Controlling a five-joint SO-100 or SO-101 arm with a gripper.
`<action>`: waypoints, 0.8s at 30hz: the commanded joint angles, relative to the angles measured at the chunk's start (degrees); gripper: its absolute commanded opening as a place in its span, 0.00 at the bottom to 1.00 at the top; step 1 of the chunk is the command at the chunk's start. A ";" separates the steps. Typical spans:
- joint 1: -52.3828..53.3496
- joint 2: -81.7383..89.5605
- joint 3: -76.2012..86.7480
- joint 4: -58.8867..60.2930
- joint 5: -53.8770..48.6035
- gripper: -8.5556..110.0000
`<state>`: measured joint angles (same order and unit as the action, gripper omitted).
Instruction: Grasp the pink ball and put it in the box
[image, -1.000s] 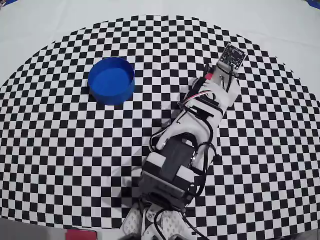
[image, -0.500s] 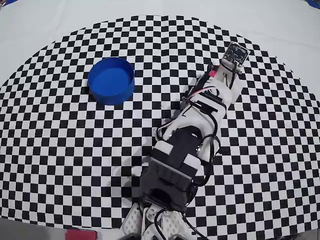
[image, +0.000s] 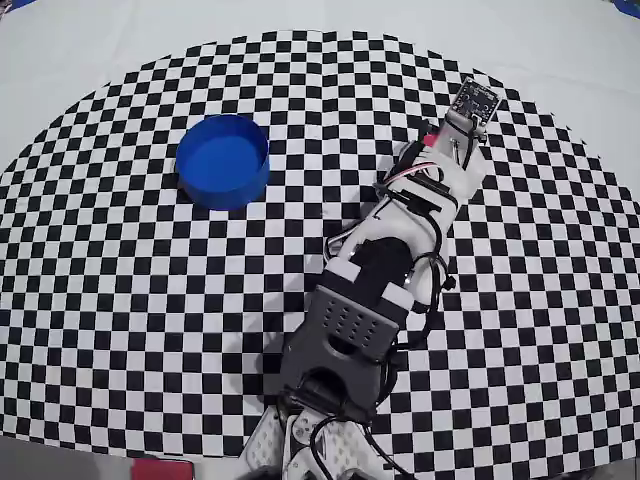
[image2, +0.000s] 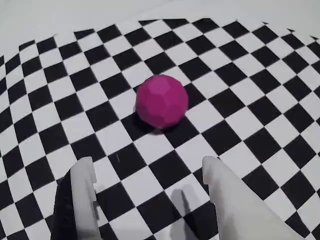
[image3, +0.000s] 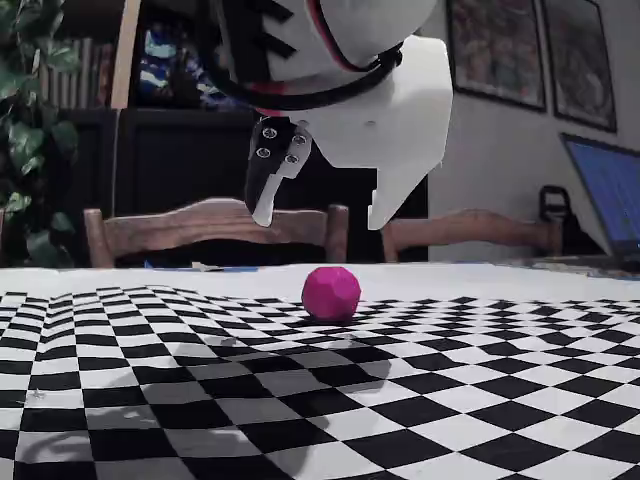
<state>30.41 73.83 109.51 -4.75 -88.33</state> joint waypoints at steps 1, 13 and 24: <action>0.53 -0.18 -3.43 0.35 0.35 0.28; 0.62 -5.54 -8.96 0.35 0.35 0.29; 0.88 -9.32 -13.97 1.76 0.26 0.29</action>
<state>30.76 64.25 98.26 -3.16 -88.33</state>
